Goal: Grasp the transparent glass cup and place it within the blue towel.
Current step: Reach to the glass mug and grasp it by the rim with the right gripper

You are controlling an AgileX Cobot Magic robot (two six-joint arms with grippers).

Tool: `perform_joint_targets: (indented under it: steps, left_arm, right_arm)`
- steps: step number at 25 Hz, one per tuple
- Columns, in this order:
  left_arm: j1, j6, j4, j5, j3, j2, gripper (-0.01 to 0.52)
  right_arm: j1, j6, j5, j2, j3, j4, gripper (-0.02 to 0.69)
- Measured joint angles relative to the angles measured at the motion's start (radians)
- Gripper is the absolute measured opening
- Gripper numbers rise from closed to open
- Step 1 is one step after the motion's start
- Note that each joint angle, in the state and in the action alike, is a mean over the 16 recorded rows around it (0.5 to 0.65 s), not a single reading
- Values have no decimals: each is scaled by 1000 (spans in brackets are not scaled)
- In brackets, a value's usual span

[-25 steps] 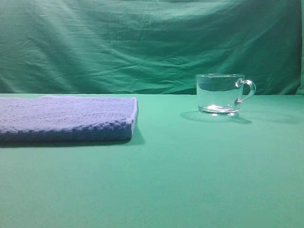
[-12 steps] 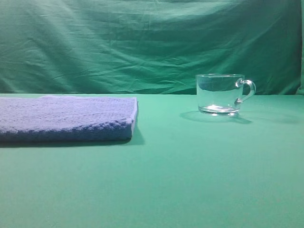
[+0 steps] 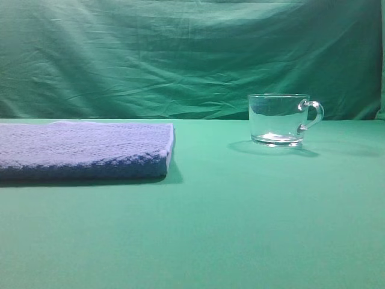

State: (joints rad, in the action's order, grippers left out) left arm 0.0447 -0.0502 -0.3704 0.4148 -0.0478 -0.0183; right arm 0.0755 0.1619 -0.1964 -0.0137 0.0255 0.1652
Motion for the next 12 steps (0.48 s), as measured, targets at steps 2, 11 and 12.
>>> perform_joint_targets:
  steps: [2,11,12]
  left_arm:
    - [0,0,0,0,0,0,0]
    - [0,0,0,0,0,0,0]
    - [0,0,0,0,0,0,0]
  right_arm:
    - [0,5,51,3,-12,0,47]
    - [0,22,135,132,-175,3,47]
    - [0,22,116,162,-204,4,47]
